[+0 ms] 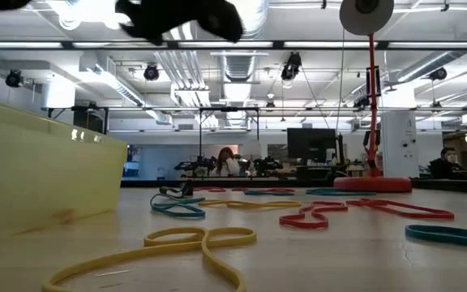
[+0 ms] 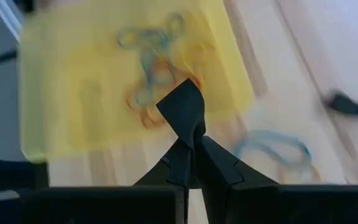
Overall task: Pick and place rubber bands into bin
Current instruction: Put the black rubber band into the bin
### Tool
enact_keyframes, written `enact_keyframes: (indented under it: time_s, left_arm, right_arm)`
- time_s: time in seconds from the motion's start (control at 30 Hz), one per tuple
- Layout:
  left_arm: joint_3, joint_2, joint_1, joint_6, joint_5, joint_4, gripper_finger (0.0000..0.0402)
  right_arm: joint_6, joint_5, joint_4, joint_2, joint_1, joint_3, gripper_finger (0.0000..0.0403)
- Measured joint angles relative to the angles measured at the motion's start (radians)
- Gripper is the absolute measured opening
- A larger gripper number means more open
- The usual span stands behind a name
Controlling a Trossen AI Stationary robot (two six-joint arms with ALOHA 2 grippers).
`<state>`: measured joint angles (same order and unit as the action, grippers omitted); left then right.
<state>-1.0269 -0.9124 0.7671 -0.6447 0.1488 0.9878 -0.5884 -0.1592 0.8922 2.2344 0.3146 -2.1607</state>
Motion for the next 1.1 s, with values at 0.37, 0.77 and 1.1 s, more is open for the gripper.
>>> enact_keyframes:
  time_s: [0.37,0.77,1.1]
  left_arm:
    - [-0.133,0.011,0.06,-0.003,0.098,0.015,0.0136]
    - [-0.132,-0.017,0.06,-0.004,0.144,0.017,0.0136]
    - [-0.132,-0.031,0.056,-0.004,0.14,0.017,0.0136]
  right_arm:
    - [0.008,0.166,-0.238,0.205,-0.056,-0.182,0.0016]
    - [-0.066,0.277,-0.328,0.228,-0.072,-0.187,0.0179]
    - [0.013,-0.128,-0.013,0.03,-0.062,-0.188,0.0205]
